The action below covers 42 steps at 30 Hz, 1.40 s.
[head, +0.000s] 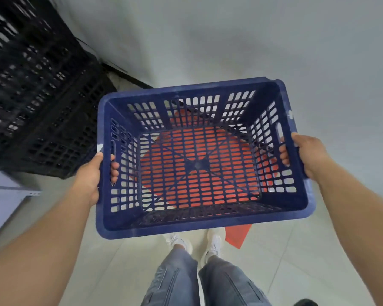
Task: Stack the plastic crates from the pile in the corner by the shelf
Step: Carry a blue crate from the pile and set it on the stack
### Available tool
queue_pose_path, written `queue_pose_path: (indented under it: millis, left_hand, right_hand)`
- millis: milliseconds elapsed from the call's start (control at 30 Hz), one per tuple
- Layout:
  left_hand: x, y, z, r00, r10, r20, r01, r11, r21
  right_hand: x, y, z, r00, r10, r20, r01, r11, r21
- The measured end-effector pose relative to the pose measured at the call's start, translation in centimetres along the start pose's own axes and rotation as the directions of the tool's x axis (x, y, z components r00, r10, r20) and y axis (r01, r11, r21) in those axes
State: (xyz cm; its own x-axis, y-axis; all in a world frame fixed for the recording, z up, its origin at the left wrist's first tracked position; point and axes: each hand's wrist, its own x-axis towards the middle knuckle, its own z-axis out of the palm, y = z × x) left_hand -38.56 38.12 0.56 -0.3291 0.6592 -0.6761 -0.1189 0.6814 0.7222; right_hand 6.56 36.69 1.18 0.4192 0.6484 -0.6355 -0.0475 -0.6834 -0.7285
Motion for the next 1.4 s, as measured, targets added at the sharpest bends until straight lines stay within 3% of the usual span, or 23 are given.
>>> queue_pose_path:
  millis: [433, 833, 1400]
  left_hand:
    - [-11.2, 2.7, -12.2, 0.99, 0.054, -0.128, -0.075, 0.983, -0.169]
    - [-19.5, 4.5, -18.5, 0.965, 0.153, -0.213, -0.202, 0.952, -0.231]
    - [-24.7, 11.7, -27.9, 0.907, 0.301, -0.296, -0.381, 0.884, -0.269]
  right_hand:
    - [-7.2, -10.2, 4.9, 0.932, -0.159, 0.325, 0.233, 0.951, -0.202]
    - [-11.8, -18.4, 8.6, 0.78, -0.289, 0.554, 0.406, 0.908, -0.098]
    - [-19.6, -30.2, 16.9, 0.569, -0.42, 0.707, 0.589, 0.808, 0.006]
